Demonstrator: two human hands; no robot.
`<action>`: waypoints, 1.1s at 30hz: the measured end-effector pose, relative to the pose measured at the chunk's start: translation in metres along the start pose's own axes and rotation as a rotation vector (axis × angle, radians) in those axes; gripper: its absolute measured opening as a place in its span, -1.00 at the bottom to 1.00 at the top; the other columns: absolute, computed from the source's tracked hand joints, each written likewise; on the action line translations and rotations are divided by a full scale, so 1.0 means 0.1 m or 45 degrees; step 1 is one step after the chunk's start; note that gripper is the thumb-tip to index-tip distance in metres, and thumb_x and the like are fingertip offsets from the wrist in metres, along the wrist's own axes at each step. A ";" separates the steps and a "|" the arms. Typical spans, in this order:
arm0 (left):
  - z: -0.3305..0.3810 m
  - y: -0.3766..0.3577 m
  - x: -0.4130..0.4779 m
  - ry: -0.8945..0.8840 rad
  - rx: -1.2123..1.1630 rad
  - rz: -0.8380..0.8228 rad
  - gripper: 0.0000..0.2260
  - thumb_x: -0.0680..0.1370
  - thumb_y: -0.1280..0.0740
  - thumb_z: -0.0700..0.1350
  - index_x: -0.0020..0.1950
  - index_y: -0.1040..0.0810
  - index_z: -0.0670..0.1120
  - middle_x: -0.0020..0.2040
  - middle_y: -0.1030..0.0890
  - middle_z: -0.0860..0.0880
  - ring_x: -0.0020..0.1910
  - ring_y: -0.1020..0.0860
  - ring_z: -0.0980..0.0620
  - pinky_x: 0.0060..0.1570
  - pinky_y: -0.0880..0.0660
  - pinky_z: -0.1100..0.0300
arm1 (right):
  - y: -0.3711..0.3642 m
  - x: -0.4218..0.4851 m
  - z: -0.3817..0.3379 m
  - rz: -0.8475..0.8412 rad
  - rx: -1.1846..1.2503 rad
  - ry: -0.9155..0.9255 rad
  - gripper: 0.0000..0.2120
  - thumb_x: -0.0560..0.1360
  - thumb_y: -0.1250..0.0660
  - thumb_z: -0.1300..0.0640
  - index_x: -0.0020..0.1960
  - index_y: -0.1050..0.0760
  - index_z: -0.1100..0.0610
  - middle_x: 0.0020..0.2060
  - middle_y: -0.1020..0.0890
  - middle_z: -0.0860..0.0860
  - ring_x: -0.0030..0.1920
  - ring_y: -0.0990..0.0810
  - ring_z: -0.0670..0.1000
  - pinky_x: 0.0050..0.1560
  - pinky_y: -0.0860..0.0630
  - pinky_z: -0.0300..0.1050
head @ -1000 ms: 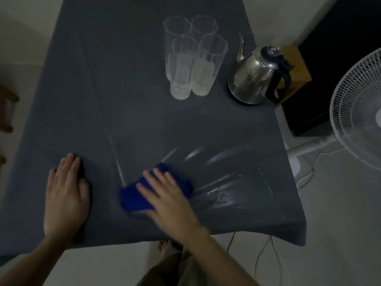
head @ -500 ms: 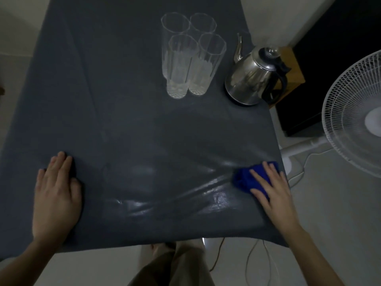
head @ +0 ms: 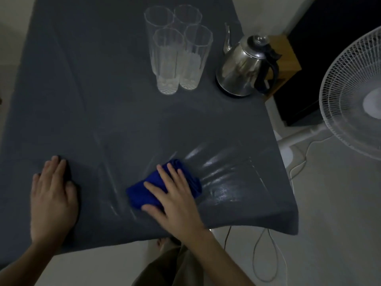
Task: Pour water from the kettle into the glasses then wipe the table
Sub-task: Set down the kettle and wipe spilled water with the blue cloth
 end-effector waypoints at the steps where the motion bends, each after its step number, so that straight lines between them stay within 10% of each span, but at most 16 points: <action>1: -0.02 -0.01 0.01 -0.009 0.019 -0.004 -0.50 0.58 0.00 -0.07 0.49 -0.25 -0.22 0.52 -0.25 -0.23 0.52 -0.19 -0.22 0.51 -0.05 -0.13 | -0.02 -0.02 -0.04 0.003 0.054 -0.034 -0.49 0.52 -0.15 -0.28 0.33 -0.47 -0.02 0.51 -0.26 0.05 0.54 -0.09 0.07 0.55 0.09 0.07; 7: -0.01 -0.02 0.01 -0.007 0.023 -0.007 -0.50 0.58 0.00 -0.07 0.49 -0.25 -0.21 0.52 -0.25 -0.23 0.52 -0.18 -0.21 0.51 -0.05 -0.13 | 0.15 -0.55 0.65 0.123 -0.175 -0.062 -0.71 0.53 -0.22 -0.03 0.17 -0.54 0.05 0.34 -0.51 0.04 0.37 -0.43 0.07 0.41 -0.26 0.11; 14: 0.04 0.03 -0.02 0.014 -0.035 0.001 -0.51 0.60 0.00 -0.05 0.50 -0.25 -0.20 0.54 -0.24 -0.19 0.54 -0.15 -0.15 0.54 0.03 -0.04 | 0.78 -1.04 1.76 0.020 -0.255 -0.676 -0.41 0.58 0.14 -0.24 0.50 -0.23 0.00 0.53 -0.17 0.10 0.54 -0.01 0.07 0.52 0.09 0.13; 22: 0.06 0.06 -0.01 0.027 -0.042 0.002 -0.50 0.60 0.00 -0.05 0.51 -0.23 -0.20 0.54 -0.23 -0.18 0.55 -0.14 -0.12 0.55 0.08 0.05 | 0.47 -0.36 0.95 -0.100 -0.201 -0.247 -0.48 0.60 0.23 -0.23 0.49 -0.11 -0.13 0.53 -0.16 0.10 0.53 -0.02 0.15 0.49 -0.01 0.20; 33: 0.08 0.06 -0.03 0.032 -0.063 0.009 -0.50 0.58 -0.01 -0.06 0.50 -0.26 -0.22 0.53 -0.25 -0.19 0.54 -0.17 -0.14 0.55 0.03 0.01 | 0.05 -0.02 0.40 -0.125 -0.288 0.310 -0.56 0.53 -0.18 -0.08 0.38 -0.41 -0.04 0.45 -0.37 0.06 0.47 -0.27 0.12 0.49 -0.16 0.14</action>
Point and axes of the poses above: each hand's wrist, its own x-axis towards the middle knuckle, its own y-axis out of the back of the hand, z = x × y, the point moved 1 cm from there along x, towards the middle knuckle
